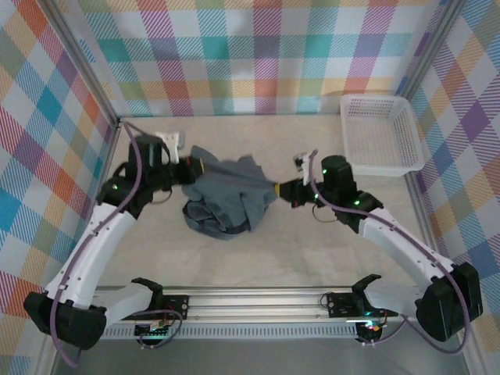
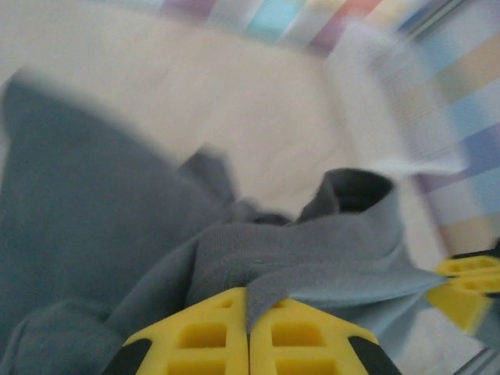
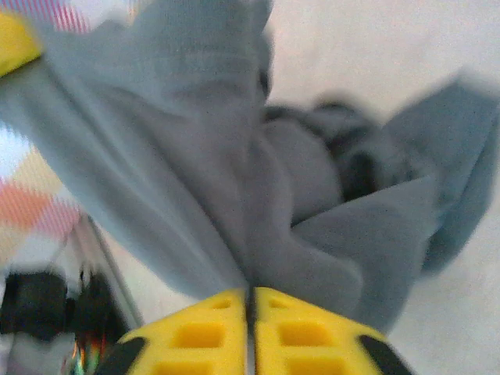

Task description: Fold the inside-out t-shirt

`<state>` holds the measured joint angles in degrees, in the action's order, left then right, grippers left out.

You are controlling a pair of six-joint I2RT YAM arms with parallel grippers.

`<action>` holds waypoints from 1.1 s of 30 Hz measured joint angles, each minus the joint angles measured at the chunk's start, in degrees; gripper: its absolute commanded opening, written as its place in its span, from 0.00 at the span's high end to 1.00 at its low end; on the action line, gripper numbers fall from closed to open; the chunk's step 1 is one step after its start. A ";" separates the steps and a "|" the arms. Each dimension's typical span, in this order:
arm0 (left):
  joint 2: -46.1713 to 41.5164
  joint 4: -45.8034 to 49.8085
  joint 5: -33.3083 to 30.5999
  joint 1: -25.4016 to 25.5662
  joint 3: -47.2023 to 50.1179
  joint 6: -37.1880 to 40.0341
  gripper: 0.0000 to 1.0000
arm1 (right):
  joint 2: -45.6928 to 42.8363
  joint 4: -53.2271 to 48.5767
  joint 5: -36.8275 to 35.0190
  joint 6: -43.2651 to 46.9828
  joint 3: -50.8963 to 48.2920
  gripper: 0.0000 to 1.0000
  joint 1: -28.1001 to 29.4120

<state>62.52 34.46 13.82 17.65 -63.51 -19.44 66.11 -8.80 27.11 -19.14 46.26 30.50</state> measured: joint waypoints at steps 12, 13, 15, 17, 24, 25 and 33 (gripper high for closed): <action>2.91 3.80 -12.07 1.92 3.28 -4.11 0.41 | 13.88 -15.76 -8.81 1.38 12.59 0.45 2.47; 5.33 3.10 -12.44 4.42 0.70 -3.54 0.40 | 17.44 -16.52 -10.08 1.14 16.13 0.43 2.45; 11.08 2.38 -12.33 8.57 -3.78 -2.82 0.39 | 24.28 -17.31 -11.13 0.55 22.08 0.40 2.14; 17.46 1.60 -12.11 11.21 -6.49 -2.56 0.37 | 30.45 -17.42 -11.06 0.15 26.25 0.36 2.10; 30.58 1.64 -9.77 12.61 -3.34 -2.64 0.40 | 44.11 -19.93 -6.27 0.96 33.31 0.86 4.55; 31.01 1.51 -8.39 12.61 -2.45 -2.69 0.41 | 44.61 -20.09 -6.25 0.94 33.44 0.96 4.76; 31.04 -3.50 2.62 12.61 1.44 -2.21 0.41 | 38.53 -18.71 1.03 -1.09 33.35 1.00 4.94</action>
<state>93.56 30.96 16.45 30.26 -62.06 -21.65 104.64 -27.51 28.14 -20.23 79.61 35.44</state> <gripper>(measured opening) 0.584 0.056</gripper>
